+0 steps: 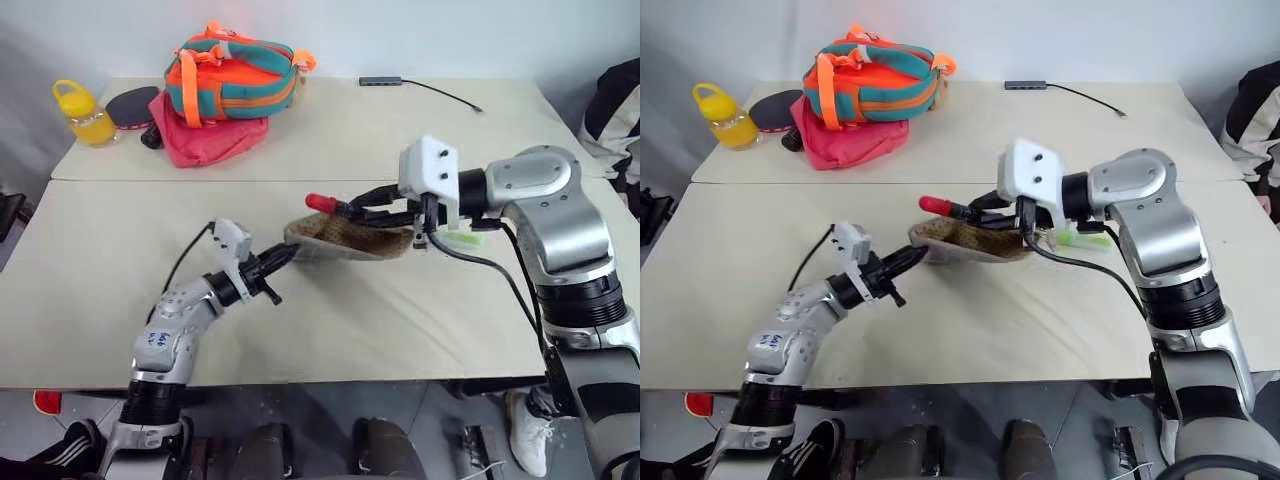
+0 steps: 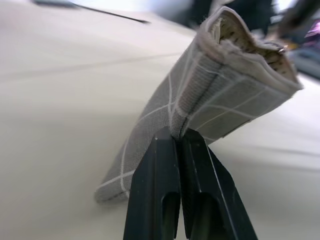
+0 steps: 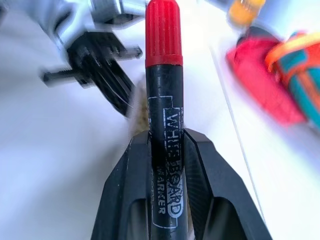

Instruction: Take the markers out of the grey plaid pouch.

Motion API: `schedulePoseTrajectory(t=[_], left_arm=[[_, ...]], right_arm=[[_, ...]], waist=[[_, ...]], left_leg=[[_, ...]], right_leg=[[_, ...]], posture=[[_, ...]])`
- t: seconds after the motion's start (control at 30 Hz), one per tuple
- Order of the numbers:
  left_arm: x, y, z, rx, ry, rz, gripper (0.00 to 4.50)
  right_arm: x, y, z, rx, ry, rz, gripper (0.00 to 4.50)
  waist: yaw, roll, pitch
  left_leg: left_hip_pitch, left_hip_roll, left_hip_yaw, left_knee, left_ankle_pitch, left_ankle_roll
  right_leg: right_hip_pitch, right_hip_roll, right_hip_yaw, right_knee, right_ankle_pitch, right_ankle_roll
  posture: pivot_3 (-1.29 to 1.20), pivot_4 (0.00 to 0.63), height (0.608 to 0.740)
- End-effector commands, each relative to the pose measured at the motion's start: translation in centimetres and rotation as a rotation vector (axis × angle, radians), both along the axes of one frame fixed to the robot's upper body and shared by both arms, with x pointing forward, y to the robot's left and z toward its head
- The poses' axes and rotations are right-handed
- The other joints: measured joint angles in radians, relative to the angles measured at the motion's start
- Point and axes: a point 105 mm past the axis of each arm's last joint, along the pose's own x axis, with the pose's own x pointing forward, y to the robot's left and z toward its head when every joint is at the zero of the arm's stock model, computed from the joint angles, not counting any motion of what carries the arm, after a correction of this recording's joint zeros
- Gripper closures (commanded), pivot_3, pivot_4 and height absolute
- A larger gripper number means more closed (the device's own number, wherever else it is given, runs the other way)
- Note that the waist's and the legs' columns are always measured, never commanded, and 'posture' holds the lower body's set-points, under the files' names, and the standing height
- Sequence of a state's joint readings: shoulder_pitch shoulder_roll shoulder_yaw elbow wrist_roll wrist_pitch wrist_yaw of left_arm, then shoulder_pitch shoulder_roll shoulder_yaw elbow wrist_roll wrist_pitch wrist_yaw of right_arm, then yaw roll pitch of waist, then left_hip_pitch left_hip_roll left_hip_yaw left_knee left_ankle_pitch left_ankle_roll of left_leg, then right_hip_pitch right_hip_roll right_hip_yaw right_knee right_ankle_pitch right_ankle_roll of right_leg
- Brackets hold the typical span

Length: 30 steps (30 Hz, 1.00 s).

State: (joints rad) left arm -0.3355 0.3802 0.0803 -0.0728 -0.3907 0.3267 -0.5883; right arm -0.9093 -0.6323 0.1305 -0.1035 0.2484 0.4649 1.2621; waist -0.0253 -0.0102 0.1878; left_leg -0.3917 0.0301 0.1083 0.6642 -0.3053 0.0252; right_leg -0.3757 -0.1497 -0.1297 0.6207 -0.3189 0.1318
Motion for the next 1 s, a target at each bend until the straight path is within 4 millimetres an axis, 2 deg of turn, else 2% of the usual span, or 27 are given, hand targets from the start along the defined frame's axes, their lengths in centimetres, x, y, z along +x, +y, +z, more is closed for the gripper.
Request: schedulePoseTrajectory(t=[0.03, 0.1, 0.17, 0.23, 0.3, 0.33, 0.43, 0.53, 0.57, 0.63, 0.67, 0.73, 0.83, 0.97, 1.0], left_arm=[[0.0, 2.6, 2.2, 0.056, -0.137, 0.103, 4.50], [0.0, 3.9, 2.7, 0.125, -0.192, 0.150, 4.50], [0.2, 5.6, 3.7, 0.197, -0.267, 0.229, 4.50], [0.3, 6.7, 4.4, 0.266, -0.338, 0.291, 4.50], [0.6, 7.5, 4.6, 0.341, -0.387, 0.349, 4.50], [0.6, 7.4, 4.4, 0.375, -0.404, 0.350, 4.50], [0.7, 6.6, 1.5, 0.446, -0.354, 0.324, 4.50], [0.2, 5.3, -0.3, 0.378, -0.291, 0.267, 4.50], [0.1, 5.0, -0.7, 0.349, -0.270, 0.256, 4.25], [-0.1, 4.6, -1.3, 0.346, -0.250, 0.236, 3.80], [-0.2, 4.6, -1.5, 0.350, -0.247, 0.234, 3.59], [-0.2, 4.8, -1.6, 0.335, -0.237, 0.236, 2.96], [-0.7, 4.9, -1.3, 0.300, -0.229, 0.213, 1.93], [-2.8, 3.3, -0.8, 0.127, -0.157, 0.072, 0.67], [-3.6, 3.1, -1.0, 0.094, -0.129, 0.052, 0.38]], right_arm=[[-0.6, -1.8, 0.8, 0.012, -0.002, -0.037, 3.97], [0.3, -3.9, -1.1, -0.095, -0.002, -0.117, 3.97], [1.7, -6.9, -4.2, -0.251, -0.026, -0.225, 3.97], [2.4, -8.5, -6.3, -0.325, -0.036, -0.272, 3.97], [3.4, -9.3, -7.7, -0.328, -0.050, -0.326, 3.97], [3.5, -9.7, -8.6, -0.360, -0.057, -0.326, 3.97], [4.2, -10.4, -10.8, -0.352, -0.045, -0.377, 3.97], [5.0, -11.2, -12.1, -0.355, -0.061, -0.429, 3.97], [5.2, -11.2, -12.2, -0.325, -0.053, -0.446, 3.97], [5.0, -10.8, -12.5, -0.278, -0.005, -0.434, 3.23], [4.9, -10.7, -12.7, -0.276, 0.000, -0.427, 3.04], [4.7, -10.6, -12.8, -0.271, 0.001, -0.424, 2.37], [4.5, -10.2, -11.9, -0.190, 0.025, -0.427, 1.31], [4.1, -9.7, -11.1, -0.086, 0.060, -0.424, 0.00], [3.7, -8.9, -10.3, 0.031, 0.086, -0.412, 0.00]], waist=[[0.004, 0.000, 0.000], [0.014, 0.000, 0.000], [0.025, 0.000, 0.000], [0.025, 0.000, 0.000], [0.023, 0.000, 0.000], [0.022, 0.000, 0.000], [0.019, 0.000, 0.000], [0.020, 0.000, 0.000], [0.021, 0.000, 0.000], [0.021, -0.001, 0.001], [0.021, -0.001, 0.001], [0.022, -0.001, 0.001], [0.022, -0.001, 0.001], [0.021, -0.001, 0.001], [0.021, -0.001, 0.001]], left_leg=[[0.000, 0.000, 0.000, 0.000, 0.000, 0.000], [0.000, -0.001, -0.001, 0.000, -0.001, 0.001], [-0.001, -0.001, 0.000, 0.000, -0.002, 0.001], [-0.001, -0.001, 0.001, 0.000, -0.002, 0.002], [-0.001, -0.001, 0.003, 0.000, -0.002, 0.002], [-0.001, -0.001, 0.003, 0.000, -0.002, 0.001], [0.001, 0.000, 0.006, 0.000, -0.002, 0.001], [0.001, 0.001, 0.006, -0.001, -0.002, 0.001], [0.001, 0.001, 0.006, 0.000, -0.002, 0.001], [0.001, 0.001, 0.006, 0.001, -0.002, 0.001], [0.001, 0.001, 0.006, 0.001, -0.002, 0.001], [0.001, 0.001, 0.006, 0.002, -0.002, 0.001], [0.001, 0.001, 0.006, 0.002, -0.002, 0.001], [0.001, 0.001, 0.005, 0.001, -0.002, 0.001], [0.001, 0.001, 0.005, 0.001, -0.002, 0.001]], right_leg=[[0.000, 0.000, 0.000, 0.000, 0.000, 0.000], [0.000, -0.001, -0.001, 0.000, 0.000, 0.000], [0.000, -0.001, -0.001, -0.002, 0.000, 0.000], [0.000, -0.001, -0.001, -0.003, 0.000, 0.001], [0.000, -0.001, -0.001, -0.004, 0.000, 0.001], [0.000, -0.001, 0.000, -0.004, 0.000, 0.001], [-0.001, 0.000, 0.000, -0.002, 0.000, 0.001], [-0.001, 0.000, 0.000, -0.002, 0.000, 0.001], [-0.001, 0.000, 0.001, -0.002, 0.000, 0.001], [-0.001, 0.000, 0.001, -0.002, 0.000, 0.001], [0.000, 0.000, 0.001, -0.002, 0.000, 0.001], [0.000, 0.000, 0.001, -0.001, 0.000, 0.001], [0.000, 0.000, 0.001, -0.001, 0.000, 0.001], [-0.001, -0.001, 0.001, -0.001, 0.000, 0.001], [-0.001, -0.001, 0.001, -0.001, 0.000, 0.001]], posture=[[0.00, 0.150, 0.740], [0.00, 0.150, 0.740], [0.00, 0.150, 0.740], [0.00, 0.150, 0.740], [0.00, 0.150, 0.740], [0.00, 0.150, 0.740], [0.00, 0.150, 0.740], [0.00, 0.150, 0.740], [0.00, 0.150, 0.740], [0.00, 0.150, 0.740], [0.00, 0.150, 0.740], [0.00, 0.150, 0.740], [0.00, 0.150, 0.740], [0.00, 0.150, 0.740], [0.00, 0.150, 0.740]])
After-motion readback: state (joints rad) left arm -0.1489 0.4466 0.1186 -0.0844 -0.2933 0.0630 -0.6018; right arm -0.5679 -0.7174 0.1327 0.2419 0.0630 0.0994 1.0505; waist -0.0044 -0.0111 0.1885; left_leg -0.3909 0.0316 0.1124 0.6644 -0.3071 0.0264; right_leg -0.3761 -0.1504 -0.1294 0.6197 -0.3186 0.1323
